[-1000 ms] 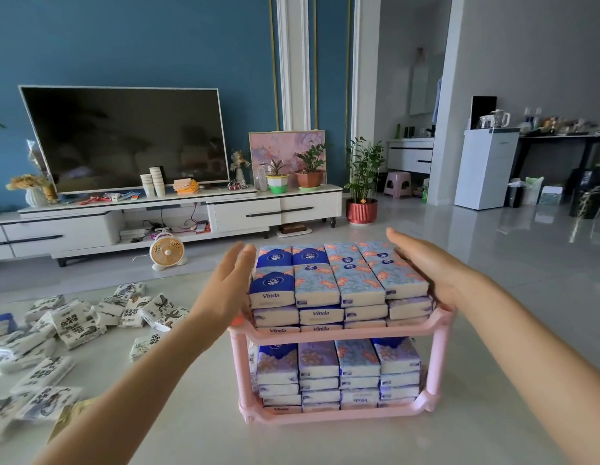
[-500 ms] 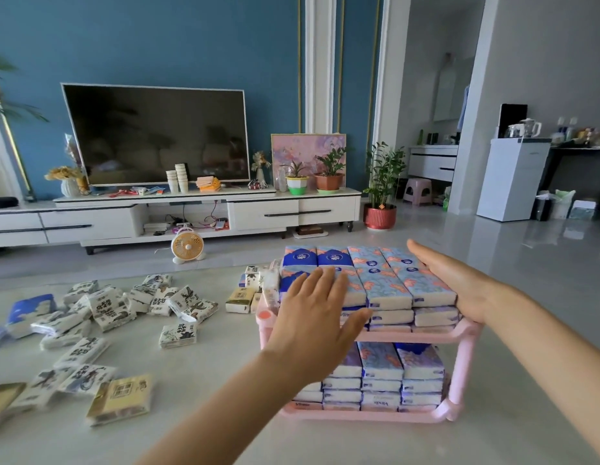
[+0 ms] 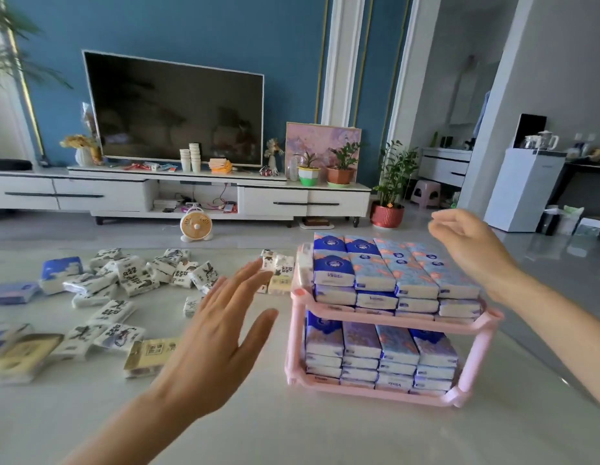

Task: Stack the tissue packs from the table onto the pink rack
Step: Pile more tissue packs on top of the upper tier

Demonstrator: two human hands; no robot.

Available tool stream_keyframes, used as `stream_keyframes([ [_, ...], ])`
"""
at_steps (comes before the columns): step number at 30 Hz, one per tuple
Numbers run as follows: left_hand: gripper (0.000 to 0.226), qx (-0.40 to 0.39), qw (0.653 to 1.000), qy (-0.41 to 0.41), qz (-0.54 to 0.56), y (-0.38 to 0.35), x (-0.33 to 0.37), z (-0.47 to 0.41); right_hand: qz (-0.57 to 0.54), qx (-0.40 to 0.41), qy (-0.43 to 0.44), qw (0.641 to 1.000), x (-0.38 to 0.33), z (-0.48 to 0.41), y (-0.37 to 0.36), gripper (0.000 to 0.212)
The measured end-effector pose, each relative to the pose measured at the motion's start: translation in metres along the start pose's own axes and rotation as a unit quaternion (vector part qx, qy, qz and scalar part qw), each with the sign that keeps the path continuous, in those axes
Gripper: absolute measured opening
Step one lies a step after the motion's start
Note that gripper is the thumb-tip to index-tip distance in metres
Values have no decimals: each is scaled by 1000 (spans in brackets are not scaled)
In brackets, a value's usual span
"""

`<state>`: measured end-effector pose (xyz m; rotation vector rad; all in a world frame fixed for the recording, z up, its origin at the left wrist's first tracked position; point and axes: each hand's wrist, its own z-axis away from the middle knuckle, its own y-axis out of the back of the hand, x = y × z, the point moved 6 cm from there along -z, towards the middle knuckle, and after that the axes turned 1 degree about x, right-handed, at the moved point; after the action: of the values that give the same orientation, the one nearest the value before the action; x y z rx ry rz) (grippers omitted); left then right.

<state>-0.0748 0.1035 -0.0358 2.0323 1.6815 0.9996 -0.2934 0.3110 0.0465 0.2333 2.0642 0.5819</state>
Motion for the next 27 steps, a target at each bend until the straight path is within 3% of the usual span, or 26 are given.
stream_keyframes([
  [2, 50, 8, 995, 104, 5, 20, -43, 36, -12, -74, 54, 996, -35, 22, -35, 23],
  [4, 40, 5, 967, 250, 43, 31, -83, 70, -91, -158, 70, 981, -66, 54, -78, 16],
  [7, 22, -4, 886, 435, 160, 34, -123, 99, -233, -281, 10, 931, -95, 98, -158, 20],
  [9, 16, 5, 817, 496, 294, 34, -134, 103, -235, -336, -25, 912, -99, 113, -211, 21],
  [10, 15, 6, 802, 507, 317, 37, -138, 103, -223, -352, -42, 908, -96, 117, -237, 20],
  [13, 21, 9, 838, 492, 238, 51, -154, 103, -99, -339, -44, 935, -76, 112, -297, 13],
  [16, 16, -1, 884, 458, 93, 60, -164, 104, 77, -284, 69, 953, -65, 105, -334, 26],
  [19, 30, -25, 906, 423, 10, 57, -186, 98, 199, -268, 191, 923, -74, 105, -367, 42],
  [23, 50, -88, 926, 351, -107, 51, -221, 93, 260, -299, 208, 894, -67, 84, -407, 59],
  [27, 54, -138, 926, 324, -136, 46, -243, 112, 333, -340, 195, 858, -45, 58, -438, 65],
])
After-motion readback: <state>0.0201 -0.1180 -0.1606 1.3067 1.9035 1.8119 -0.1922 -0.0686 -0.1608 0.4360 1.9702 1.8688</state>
